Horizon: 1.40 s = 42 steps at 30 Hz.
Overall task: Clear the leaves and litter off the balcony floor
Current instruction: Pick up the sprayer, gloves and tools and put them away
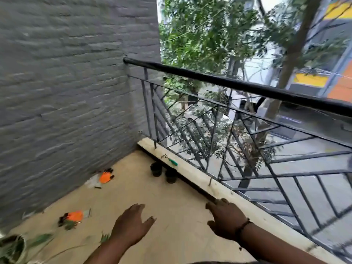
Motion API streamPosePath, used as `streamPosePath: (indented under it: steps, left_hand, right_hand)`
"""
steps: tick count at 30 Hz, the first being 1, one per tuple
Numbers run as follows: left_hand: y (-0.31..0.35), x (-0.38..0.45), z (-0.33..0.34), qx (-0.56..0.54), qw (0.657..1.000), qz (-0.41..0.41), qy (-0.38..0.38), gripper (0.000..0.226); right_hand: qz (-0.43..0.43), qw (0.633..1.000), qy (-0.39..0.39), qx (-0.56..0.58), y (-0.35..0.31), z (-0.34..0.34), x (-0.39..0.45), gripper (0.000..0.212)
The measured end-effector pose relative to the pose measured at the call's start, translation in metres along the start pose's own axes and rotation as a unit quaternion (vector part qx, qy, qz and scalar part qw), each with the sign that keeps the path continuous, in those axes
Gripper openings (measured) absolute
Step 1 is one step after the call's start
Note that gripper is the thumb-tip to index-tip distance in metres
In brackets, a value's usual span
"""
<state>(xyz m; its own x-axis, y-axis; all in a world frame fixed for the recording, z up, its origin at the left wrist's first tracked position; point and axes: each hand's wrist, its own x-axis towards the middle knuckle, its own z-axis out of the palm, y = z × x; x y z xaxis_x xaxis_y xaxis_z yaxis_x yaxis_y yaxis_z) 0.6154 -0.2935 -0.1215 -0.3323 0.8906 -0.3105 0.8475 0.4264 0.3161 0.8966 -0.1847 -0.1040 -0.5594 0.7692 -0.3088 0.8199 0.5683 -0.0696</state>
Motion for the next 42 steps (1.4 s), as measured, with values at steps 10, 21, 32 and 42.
streamPosePath:
  steps: [10, 21, 32, 42]
  left_hand:
    - [-0.048, 0.062, -0.037, 0.005, 0.999, -0.036, -0.005, 0.074]
    - [-0.079, 0.191, -0.101, 0.047, 0.995, -0.076, -0.034, 0.08]
    - [-0.134, 0.31, -0.129, 0.045, 0.991, -0.097, -0.082, 0.081]
    - [-0.171, 0.481, -0.182, 0.126, 0.984, 0.027, -0.125, 0.083]
  right_hand:
    - [-0.042, 0.998, -0.044, -0.021, -0.047, -0.009, 0.129, 0.048]
    - [-0.125, 0.987, -0.066, -0.072, -0.083, -0.056, 0.308, 0.047]
    - [-0.141, 0.984, -0.082, -0.066, -0.117, -0.084, 0.442, 0.05]
    - [0.024, 0.996, -0.084, 0.015, -0.096, -0.114, 0.534, 0.04]
